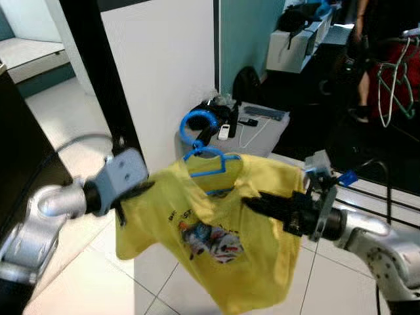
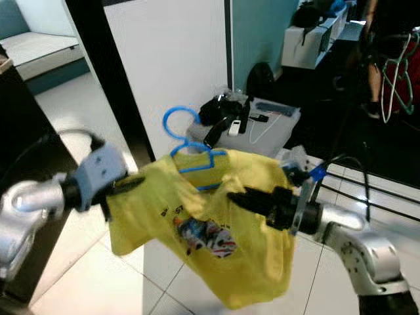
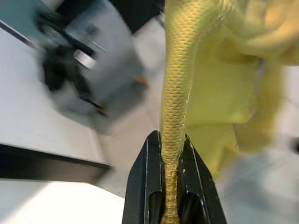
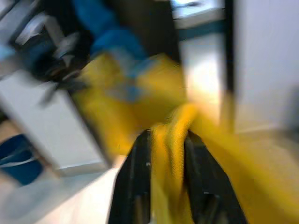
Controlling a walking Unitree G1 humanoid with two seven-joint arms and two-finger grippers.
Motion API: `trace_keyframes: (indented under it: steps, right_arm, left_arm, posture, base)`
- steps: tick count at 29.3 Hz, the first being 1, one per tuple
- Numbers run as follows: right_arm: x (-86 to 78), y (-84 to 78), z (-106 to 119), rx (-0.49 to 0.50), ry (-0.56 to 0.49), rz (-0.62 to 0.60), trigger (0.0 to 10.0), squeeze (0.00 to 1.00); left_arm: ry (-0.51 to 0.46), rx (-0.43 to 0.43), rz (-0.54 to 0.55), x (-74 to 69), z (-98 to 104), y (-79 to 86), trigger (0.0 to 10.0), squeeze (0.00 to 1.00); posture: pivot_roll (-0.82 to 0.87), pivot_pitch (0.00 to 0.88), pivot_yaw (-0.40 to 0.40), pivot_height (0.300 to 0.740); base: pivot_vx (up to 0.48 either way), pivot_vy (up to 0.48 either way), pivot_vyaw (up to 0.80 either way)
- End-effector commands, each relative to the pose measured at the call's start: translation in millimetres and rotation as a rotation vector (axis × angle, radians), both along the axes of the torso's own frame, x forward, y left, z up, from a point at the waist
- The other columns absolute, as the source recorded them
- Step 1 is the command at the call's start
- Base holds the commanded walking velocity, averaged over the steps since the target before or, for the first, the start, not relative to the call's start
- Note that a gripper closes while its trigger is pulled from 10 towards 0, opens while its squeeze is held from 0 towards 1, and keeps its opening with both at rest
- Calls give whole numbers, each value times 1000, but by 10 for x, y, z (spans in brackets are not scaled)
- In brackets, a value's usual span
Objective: Hang hanger
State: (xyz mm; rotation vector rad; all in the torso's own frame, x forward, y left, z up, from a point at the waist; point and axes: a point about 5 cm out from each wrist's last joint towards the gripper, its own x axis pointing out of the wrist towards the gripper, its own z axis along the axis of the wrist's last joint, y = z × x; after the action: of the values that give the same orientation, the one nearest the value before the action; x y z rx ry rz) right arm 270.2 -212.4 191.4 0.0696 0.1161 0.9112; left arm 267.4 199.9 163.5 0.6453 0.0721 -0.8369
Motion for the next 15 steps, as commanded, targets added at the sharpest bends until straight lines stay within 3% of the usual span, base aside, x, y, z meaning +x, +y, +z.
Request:
trace_keyframes:
  steps: [1,5,8,11,12,14,15]
  right_arm:
    - [9,-45,23,-11,-20,-27,10000,1000]
    - [-1,-150,57,-27,-23,-53,10000,1000]
    - [17,-227,100,-50,-39,-71,10000,1000]
    - [42,-216,96,-62,-44,-81,10000,1000]
    - [76,-200,75,-76,-49,-108,10000,1000]
    - [76,-200,75,-76,-49,-108,10000,1000]
    - [118,-191,53,-85,-52,-142,10000,1000]
  left_arm:
    - [-9,-5,-25,-40,19,36,10000,0]
    - [28,39,-57,-172,-32,117,10000,0]
    - [74,139,-86,-282,-80,217,10000,0]
    - [119,149,-104,-321,-107,208,10000,0]
    - [141,70,-97,-320,-91,116,10000,0]
    - [141,70,-97,-320,-91,116,10000,0]
    - [159,-32,-91,-321,-60,14,10000,0]
  posture:
    - [-85,0,63,740]
    - [-85,0,55,740]
    - [-83,0,52,740]
    - [-83,0,52,740]
    - [-85,0,53,740]
    - [-85,0,53,740]
    - [-91,0,53,740]
  base:
    - [0,0,0]
    - [0,0,0]
    - [0,0,0]
    - [0,0,0]
    - [0,0,0]
    - [0,0,0]
    - [0,0,0]
